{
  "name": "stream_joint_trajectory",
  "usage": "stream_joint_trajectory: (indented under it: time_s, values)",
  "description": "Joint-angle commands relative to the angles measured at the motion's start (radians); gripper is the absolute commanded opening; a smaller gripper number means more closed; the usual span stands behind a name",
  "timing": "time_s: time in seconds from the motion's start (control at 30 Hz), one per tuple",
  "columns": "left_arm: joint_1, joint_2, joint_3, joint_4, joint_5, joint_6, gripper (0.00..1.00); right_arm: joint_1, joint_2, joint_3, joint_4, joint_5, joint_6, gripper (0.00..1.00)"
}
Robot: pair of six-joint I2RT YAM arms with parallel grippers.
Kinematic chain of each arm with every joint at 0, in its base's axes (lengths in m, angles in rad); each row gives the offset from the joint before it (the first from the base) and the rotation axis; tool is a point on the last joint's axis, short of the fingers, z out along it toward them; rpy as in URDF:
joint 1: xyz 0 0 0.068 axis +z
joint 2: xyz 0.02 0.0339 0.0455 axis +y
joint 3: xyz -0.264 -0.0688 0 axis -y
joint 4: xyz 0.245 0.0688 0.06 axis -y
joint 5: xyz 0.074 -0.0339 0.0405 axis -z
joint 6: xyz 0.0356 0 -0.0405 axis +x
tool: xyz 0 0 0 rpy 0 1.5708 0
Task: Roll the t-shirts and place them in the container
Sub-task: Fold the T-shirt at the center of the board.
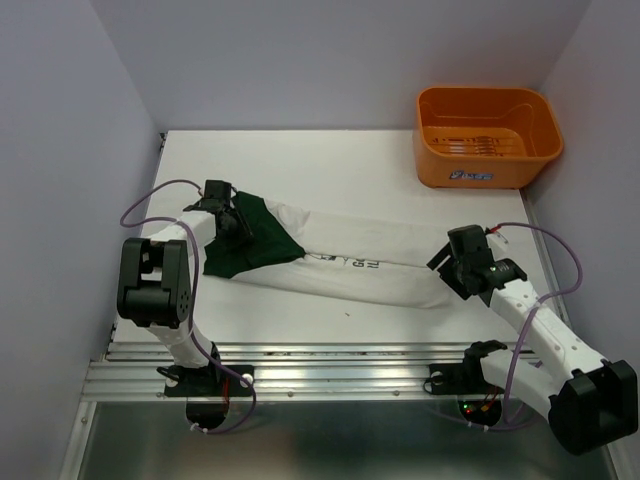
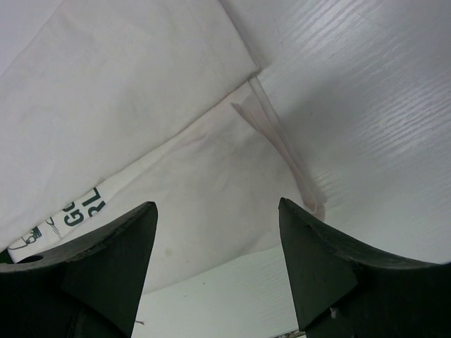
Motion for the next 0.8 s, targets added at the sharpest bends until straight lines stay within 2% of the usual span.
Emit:
stream_joint_trajectory:
  time_s: [0.0, 0.27, 0.3, 0.43, 0.77]
  values:
    - [-0.006, -0.008, 0.024, 0.030, 0.026, 0.011, 0.48, -0.007, -0.001, 0.029, 0.042, 0.009, -0.008, 0.75]
    - [-0.039, -0.012, 0.034, 0.020, 0.024, 0.022, 0.24, -0.007, -0.019, 0.020, 0.040, 0.012, -0.007, 0.75]
    - [-0.040, -0.015, 0.038, 0.018, 0.024, 0.020, 0.16, -0.007, -0.024, 0.020, 0.037, 0.015, -0.005, 0.75]
    - [-0.049, -0.026, 0.067, -0.005, 0.029, 0.008, 0.00, -0.007, -0.032, 0.015, 0.030, 0.015, -0.004, 0.75]
    - [-0.088, -0.022, 0.174, -0.034, 0.096, -0.049, 0.00, -0.007, -0.048, 0.012, 0.017, 0.020, -0.001, 0.75]
